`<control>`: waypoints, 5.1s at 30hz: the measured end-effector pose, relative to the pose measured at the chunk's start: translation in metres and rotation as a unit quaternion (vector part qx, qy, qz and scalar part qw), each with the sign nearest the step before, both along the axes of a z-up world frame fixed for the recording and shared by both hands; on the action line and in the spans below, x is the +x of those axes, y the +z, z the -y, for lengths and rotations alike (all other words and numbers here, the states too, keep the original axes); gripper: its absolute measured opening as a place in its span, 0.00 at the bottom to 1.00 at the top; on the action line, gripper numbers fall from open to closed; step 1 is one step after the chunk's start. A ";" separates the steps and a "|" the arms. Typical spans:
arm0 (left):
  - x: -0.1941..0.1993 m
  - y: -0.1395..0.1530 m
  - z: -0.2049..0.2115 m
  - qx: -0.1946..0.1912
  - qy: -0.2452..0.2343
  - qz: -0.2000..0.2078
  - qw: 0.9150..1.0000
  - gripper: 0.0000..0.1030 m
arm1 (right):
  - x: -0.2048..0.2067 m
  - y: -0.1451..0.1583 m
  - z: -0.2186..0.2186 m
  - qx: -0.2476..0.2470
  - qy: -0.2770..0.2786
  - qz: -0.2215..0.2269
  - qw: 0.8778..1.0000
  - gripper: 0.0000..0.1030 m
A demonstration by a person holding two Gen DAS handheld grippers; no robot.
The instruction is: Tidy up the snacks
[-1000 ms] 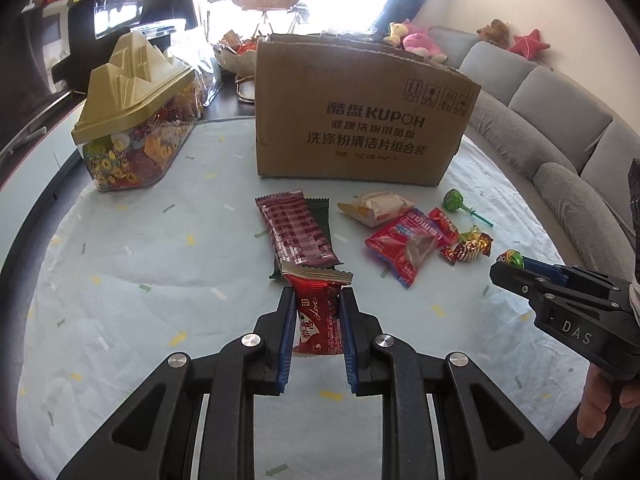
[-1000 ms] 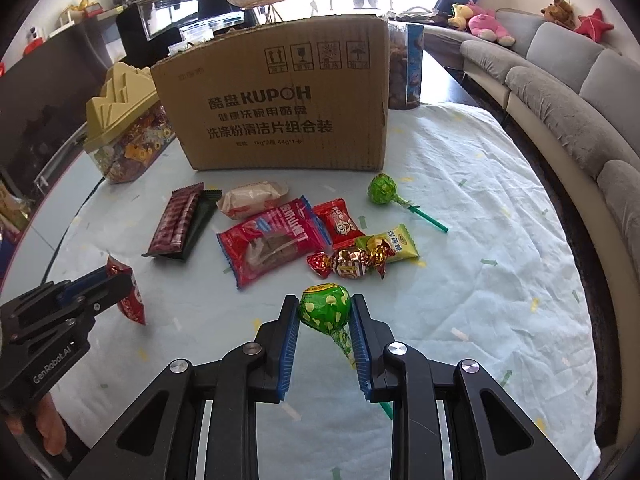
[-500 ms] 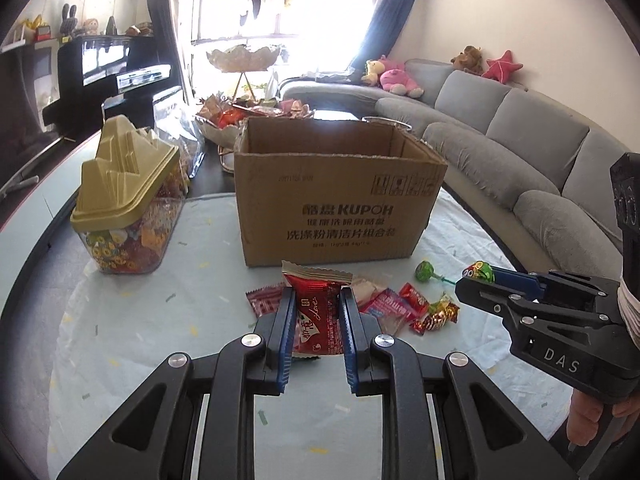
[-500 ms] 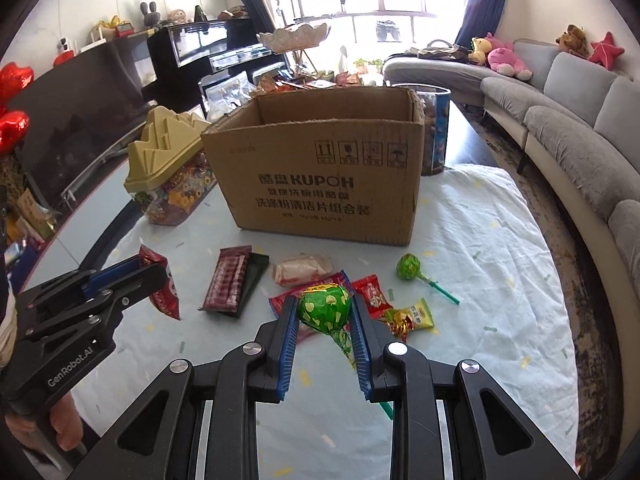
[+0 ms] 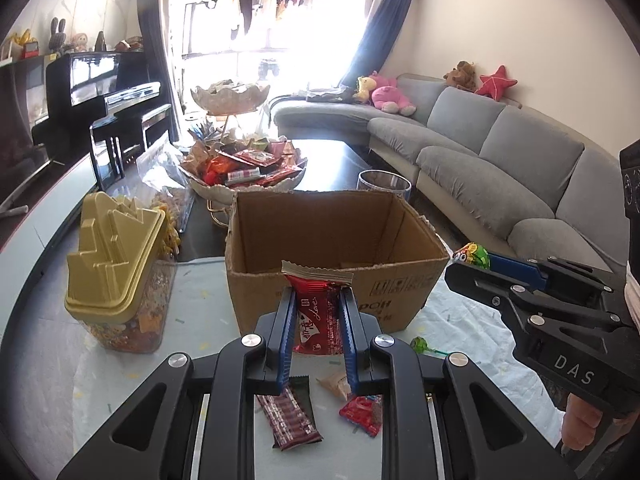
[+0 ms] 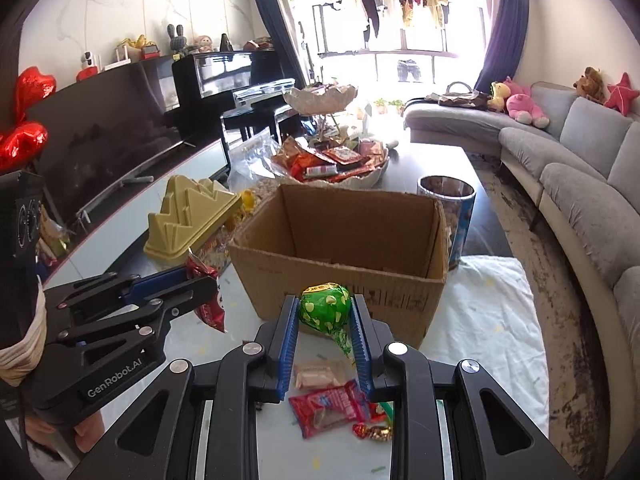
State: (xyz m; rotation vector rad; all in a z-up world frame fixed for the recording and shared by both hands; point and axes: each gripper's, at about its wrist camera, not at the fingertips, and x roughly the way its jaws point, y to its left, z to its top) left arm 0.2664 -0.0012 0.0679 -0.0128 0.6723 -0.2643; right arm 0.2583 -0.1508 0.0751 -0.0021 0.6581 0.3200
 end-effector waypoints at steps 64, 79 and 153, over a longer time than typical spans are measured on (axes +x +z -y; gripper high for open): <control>0.013 0.008 -0.018 0.041 0.053 0.038 0.997 0.74 | 0.035 -0.012 0.021 -0.034 -0.106 0.007 0.994 0.64; -0.034 -0.031 -0.019 0.047 0.064 0.014 0.997 0.76 | -0.014 -0.059 0.024 -0.038 -0.115 -0.033 0.992 0.64; -0.003 -0.165 -0.009 0.021 0.053 -0.127 0.990 0.36 | -0.014 -0.173 0.030 -0.006 -0.109 -0.148 0.983 0.20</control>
